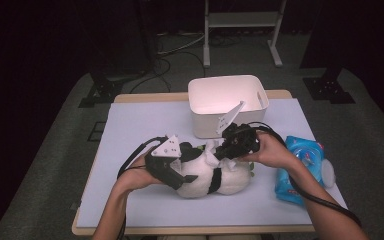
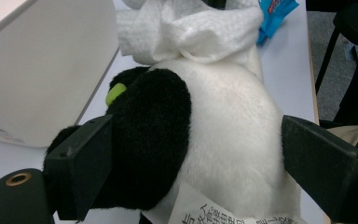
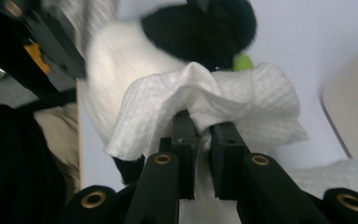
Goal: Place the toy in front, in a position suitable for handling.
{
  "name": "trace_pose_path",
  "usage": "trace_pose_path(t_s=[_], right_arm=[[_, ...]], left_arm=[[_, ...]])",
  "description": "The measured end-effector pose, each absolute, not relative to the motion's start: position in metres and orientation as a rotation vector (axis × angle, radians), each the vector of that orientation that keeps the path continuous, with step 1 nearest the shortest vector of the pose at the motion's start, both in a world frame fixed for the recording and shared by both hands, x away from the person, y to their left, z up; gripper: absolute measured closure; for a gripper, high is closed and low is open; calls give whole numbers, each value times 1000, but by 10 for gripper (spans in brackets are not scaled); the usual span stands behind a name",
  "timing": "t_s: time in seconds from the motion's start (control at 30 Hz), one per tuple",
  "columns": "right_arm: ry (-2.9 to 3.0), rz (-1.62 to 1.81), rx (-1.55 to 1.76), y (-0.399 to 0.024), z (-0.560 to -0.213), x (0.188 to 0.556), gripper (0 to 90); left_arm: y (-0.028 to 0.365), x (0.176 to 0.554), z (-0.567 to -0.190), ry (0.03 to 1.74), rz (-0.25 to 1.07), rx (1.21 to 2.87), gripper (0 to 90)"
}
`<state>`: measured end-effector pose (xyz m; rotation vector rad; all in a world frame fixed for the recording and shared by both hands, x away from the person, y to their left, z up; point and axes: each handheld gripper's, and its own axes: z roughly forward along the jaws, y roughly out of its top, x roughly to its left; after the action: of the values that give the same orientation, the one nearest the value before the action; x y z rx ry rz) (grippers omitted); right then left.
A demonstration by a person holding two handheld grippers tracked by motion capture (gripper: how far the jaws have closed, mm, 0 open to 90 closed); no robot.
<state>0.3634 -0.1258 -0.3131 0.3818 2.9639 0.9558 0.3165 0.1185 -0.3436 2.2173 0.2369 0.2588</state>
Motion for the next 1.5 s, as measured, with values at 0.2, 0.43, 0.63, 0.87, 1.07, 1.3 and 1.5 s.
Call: trace_pose_path(t_s=[0.2, 0.43, 0.63, 0.87, 1.07, 1.3, 1.5], right_arm=[[2947, 890, 430, -137, -319, 363, 815], [2927, 924, 475, -152, -323, 363, 815], [2910, 966, 521, -171, -325, 360, 815], [2886, 1010, 566, -188, -328, 358, 816], [2877, 1028, 572, -195, -330, 355, 816], [2869, 1036, 589, -202, -331, 352, 817], [2861, 1056, 615, -209, -334, 350, 817]], left_arm=[[119, 317, -339, 251, 259, 2193, 102], [122, 314, -334, 253, 258, 2185, 97], [121, 314, -335, 264, 235, 2181, 92], [117, 316, -341, 261, 189, 2186, 92], [112, 319, -350, 271, 130, 2199, 76], [104, 322, -360, 261, 67, 2196, 74], [97, 325, -363, 252, 86, 2176, 91]])
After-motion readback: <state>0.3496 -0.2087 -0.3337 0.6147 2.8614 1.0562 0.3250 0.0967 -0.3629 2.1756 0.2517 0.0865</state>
